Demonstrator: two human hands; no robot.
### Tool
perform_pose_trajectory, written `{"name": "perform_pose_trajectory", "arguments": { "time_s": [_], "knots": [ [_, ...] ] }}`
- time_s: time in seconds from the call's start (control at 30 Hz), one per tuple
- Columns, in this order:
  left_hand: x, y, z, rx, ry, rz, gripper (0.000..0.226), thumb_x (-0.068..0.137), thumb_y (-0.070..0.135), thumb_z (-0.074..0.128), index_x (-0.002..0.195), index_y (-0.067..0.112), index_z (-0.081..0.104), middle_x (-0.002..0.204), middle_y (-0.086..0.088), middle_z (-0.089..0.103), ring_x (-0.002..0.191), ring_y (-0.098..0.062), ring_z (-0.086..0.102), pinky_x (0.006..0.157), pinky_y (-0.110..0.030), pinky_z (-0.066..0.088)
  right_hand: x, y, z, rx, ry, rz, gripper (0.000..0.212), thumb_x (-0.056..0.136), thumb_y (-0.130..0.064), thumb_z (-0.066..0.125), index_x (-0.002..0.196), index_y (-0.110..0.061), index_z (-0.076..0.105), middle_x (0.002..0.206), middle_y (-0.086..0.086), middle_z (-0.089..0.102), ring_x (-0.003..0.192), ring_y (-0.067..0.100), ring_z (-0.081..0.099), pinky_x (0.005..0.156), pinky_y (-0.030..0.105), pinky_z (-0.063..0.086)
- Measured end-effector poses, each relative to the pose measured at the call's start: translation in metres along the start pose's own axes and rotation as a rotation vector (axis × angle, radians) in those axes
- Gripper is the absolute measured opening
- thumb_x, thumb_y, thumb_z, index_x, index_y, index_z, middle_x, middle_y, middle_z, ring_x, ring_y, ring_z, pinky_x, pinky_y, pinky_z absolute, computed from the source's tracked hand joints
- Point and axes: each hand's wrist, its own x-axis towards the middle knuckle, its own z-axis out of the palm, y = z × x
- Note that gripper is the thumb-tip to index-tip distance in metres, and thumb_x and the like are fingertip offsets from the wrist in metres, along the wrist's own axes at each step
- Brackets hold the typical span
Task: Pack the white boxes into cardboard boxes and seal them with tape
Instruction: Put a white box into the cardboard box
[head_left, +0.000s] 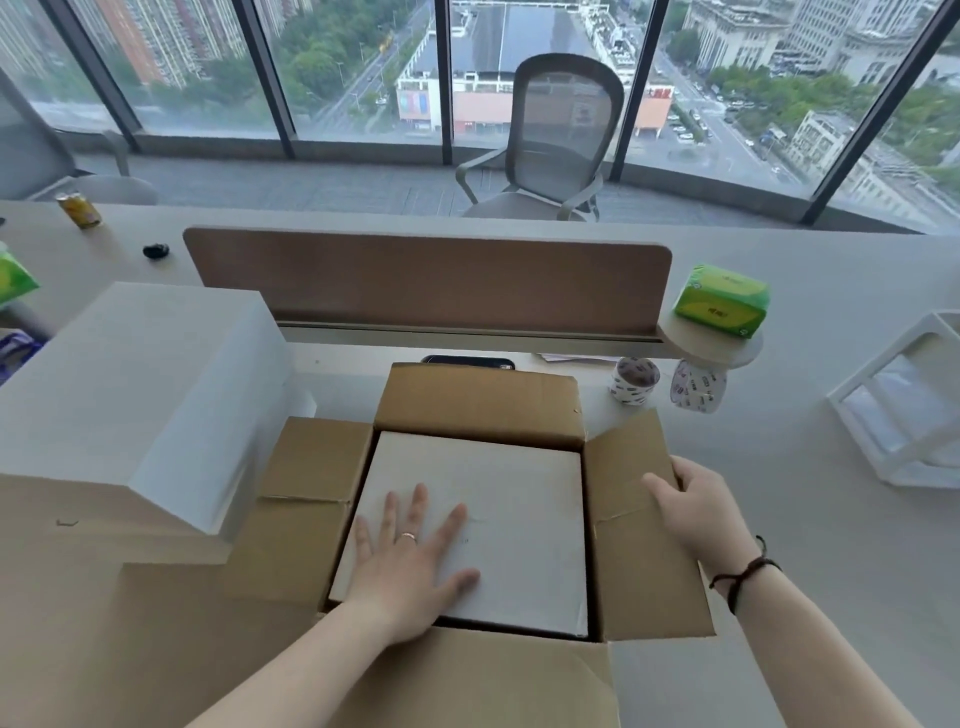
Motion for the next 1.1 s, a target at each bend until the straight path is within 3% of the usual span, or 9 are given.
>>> {"name": "perform_pose_trajectory", "arguments": {
  "time_s": [0.13, 0.2, 0.33, 0.43, 0.57, 0.7, 0.8, 1.0, 1.1],
  "knots": [
    [-0.001, 0.003, 0.001, -0.008, 0.024, -0.005, 0.083, 0.075, 0.089, 0.005, 0.149, 0.059, -0.020, 0.158, 0.003, -0.039, 0.146, -0.028, -0.038, 0.118, -0.058, -0.020, -0.013, -0.021, 0.027, 0.143, -0.103, -0.087, 0.028, 0.101, -0.015, 0.053, 0.074, -0.016, 0.058, 0.057, -0.019, 0.057, 0.053, 0.002, 0.051, 0.057, 0.024, 0.042],
    [-0.001, 0.003, 0.000, -0.007, 0.032, -0.006, 0.079, 0.082, 0.088, 0.011, 0.149, 0.058, -0.019, 0.158, 0.003, -0.038, 0.147, -0.028, -0.036, 0.119, -0.058, -0.018, -0.024, -0.033, 0.045, 0.260, -0.212, -0.114, 0.020, 0.104, -0.025, 0.050, 0.114, -0.026, 0.067, 0.103, -0.027, 0.068, 0.092, -0.009, 0.062, 0.084, 0.015, 0.046],
    [-0.001, 0.003, -0.004, -0.057, 0.050, -0.013, 0.082, 0.092, 0.078, 0.025, 0.155, 0.047, -0.017, 0.158, 0.010, -0.032, 0.151, -0.024, -0.028, 0.123, -0.053, -0.013, -0.036, -0.028, 0.097, 0.040, -0.376, -0.202, 0.060, 0.104, -0.040, 0.045, 0.157, -0.020, 0.026, 0.163, -0.005, 0.024, 0.151, 0.010, 0.019, 0.125, 0.032, 0.014],
    [0.000, -0.009, -0.006, -0.219, 0.218, 0.009, 0.065, 0.105, 0.048, 0.037, 0.161, 0.034, 0.008, 0.168, 0.010, 0.012, 0.157, -0.020, 0.008, 0.125, -0.039, 0.005, -0.041, -0.007, 0.131, -0.422, -0.435, -0.309, 0.062, 0.105, -0.042, 0.039, 0.159, -0.026, 0.014, 0.167, -0.007, 0.000, 0.155, 0.018, -0.004, 0.125, 0.038, -0.003],
    [-0.007, -0.039, -0.009, -0.508, 0.449, -0.035, 0.037, 0.103, 0.021, 0.051, 0.139, 0.025, 0.060, 0.111, 0.015, 0.074, 0.123, -0.020, 0.061, 0.113, -0.038, 0.040, -0.048, 0.010, 0.152, -0.695, -0.354, -0.392, 0.068, 0.103, -0.046, 0.030, 0.160, -0.027, -0.003, 0.163, -0.014, -0.019, 0.152, 0.016, -0.019, 0.122, 0.039, -0.015],
    [-0.015, -0.058, -0.018, -0.629, 0.571, -0.082, 0.026, 0.095, 0.021, 0.067, 0.120, 0.017, 0.073, 0.093, 0.018, 0.071, 0.094, -0.008, 0.062, 0.102, -0.036, 0.048, -0.049, 0.013, 0.153, -0.749, -0.337, -0.394, 0.067, 0.104, -0.049, 0.025, 0.159, -0.029, -0.008, 0.163, -0.014, -0.021, 0.151, 0.012, -0.022, 0.121, 0.036, -0.018],
    [-0.015, -0.085, -0.018, -0.640, 0.692, -0.197, 0.032, 0.094, 0.033, 0.068, 0.121, 0.017, 0.071, 0.126, 0.001, 0.069, 0.121, -0.019, 0.058, 0.102, -0.038, 0.046, -0.050, 0.012, 0.154, -0.778, -0.337, -0.373, 0.067, 0.104, -0.049, 0.024, 0.159, -0.030, -0.009, 0.162, -0.016, -0.023, 0.151, 0.011, -0.022, 0.120, 0.034, -0.019],
    [-0.016, -0.134, -0.019, -0.963, 0.385, -0.480, 0.079, 0.098, 0.052, 0.053, 0.157, 0.007, 0.027, 0.161, -0.012, 0.034, 0.146, -0.032, 0.034, 0.118, -0.048, 0.031, -0.052, 0.008, 0.156, -0.811, -0.326, -0.341, 0.066, 0.104, -0.050, 0.022, 0.157, -0.030, -0.013, 0.158, -0.018, -0.027, 0.150, 0.009, -0.024, 0.120, 0.034, -0.019],
    [-0.017, -0.147, -0.027, -1.032, 0.356, -0.470, 0.081, 0.096, 0.056, 0.053, 0.157, 0.008, 0.029, 0.160, -0.008, 0.037, 0.146, -0.028, 0.036, 0.118, -0.047, 0.032, -0.052, 0.007, 0.157, -0.821, -0.333, -0.324, 0.067, 0.105, -0.049, 0.022, 0.157, -0.030, -0.014, 0.158, -0.018, -0.027, 0.149, 0.008, -0.024, 0.122, 0.035, -0.017]
  ]
}}
